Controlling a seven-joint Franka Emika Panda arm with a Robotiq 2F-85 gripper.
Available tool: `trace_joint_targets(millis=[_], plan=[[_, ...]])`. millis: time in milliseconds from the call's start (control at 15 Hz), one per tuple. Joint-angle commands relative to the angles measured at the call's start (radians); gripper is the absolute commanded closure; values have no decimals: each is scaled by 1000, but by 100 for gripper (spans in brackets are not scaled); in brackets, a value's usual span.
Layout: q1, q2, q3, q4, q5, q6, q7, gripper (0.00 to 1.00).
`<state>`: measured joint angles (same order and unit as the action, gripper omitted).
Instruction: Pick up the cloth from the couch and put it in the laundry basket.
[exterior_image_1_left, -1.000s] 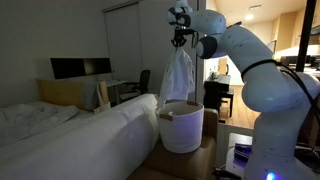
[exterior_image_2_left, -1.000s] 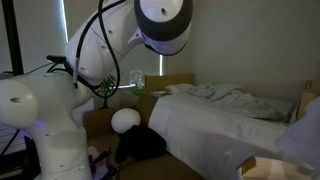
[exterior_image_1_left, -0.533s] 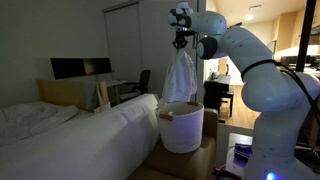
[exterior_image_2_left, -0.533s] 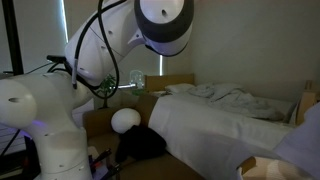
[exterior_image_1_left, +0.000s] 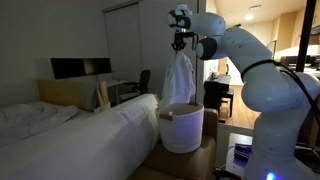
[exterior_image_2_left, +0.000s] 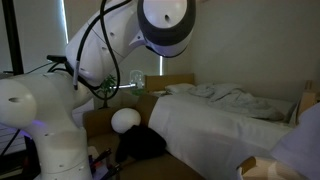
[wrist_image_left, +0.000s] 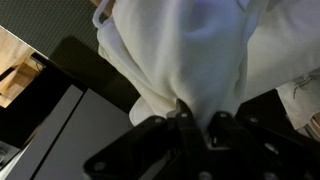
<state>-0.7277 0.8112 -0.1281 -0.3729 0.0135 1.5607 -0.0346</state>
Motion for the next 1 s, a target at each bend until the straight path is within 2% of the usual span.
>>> trace_joint_targets(millis=[0,67,133,933], plan=[[0,1,6,3,-3,-2,0,84],[0,0,7,2,-3,-2,-1,84],[0,-1,7,0,-3,-1,-1,90],[-3,85,19,4,1,-40,-43,89]])
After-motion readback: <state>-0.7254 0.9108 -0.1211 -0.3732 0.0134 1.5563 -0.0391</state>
